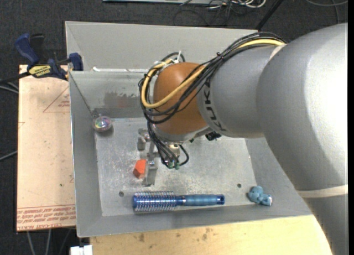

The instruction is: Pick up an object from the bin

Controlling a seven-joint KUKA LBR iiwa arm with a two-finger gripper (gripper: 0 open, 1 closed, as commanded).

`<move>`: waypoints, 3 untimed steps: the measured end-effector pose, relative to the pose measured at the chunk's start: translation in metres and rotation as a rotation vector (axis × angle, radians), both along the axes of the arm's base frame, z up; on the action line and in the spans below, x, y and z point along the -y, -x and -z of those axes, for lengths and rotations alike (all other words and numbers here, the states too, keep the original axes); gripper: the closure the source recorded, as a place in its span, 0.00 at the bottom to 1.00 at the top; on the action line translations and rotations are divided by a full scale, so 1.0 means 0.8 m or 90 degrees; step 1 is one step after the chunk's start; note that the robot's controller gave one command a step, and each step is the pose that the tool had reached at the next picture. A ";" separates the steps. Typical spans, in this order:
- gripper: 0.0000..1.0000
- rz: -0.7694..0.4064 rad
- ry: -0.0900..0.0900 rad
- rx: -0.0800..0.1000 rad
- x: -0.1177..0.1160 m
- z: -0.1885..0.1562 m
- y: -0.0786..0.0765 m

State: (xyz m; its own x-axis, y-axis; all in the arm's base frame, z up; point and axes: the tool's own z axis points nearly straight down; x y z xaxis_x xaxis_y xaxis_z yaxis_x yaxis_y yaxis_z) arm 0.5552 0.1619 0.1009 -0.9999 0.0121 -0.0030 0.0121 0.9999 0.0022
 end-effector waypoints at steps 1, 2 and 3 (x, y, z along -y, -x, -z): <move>0.00 -0.059 0.001 -0.001 0.012 0.002 0.002; 0.00 -0.036 0.000 -0.002 -0.004 0.041 -0.010; 0.00 -0.035 -0.001 -0.002 -0.004 0.041 -0.010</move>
Offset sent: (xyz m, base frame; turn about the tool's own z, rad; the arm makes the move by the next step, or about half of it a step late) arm -0.0016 -0.0101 -0.0009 -0.0938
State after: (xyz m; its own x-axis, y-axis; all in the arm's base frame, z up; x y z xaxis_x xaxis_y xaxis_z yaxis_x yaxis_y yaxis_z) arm 0.5634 0.1655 0.0685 -0.9991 -0.0432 -0.0002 -0.0432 0.9991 0.0032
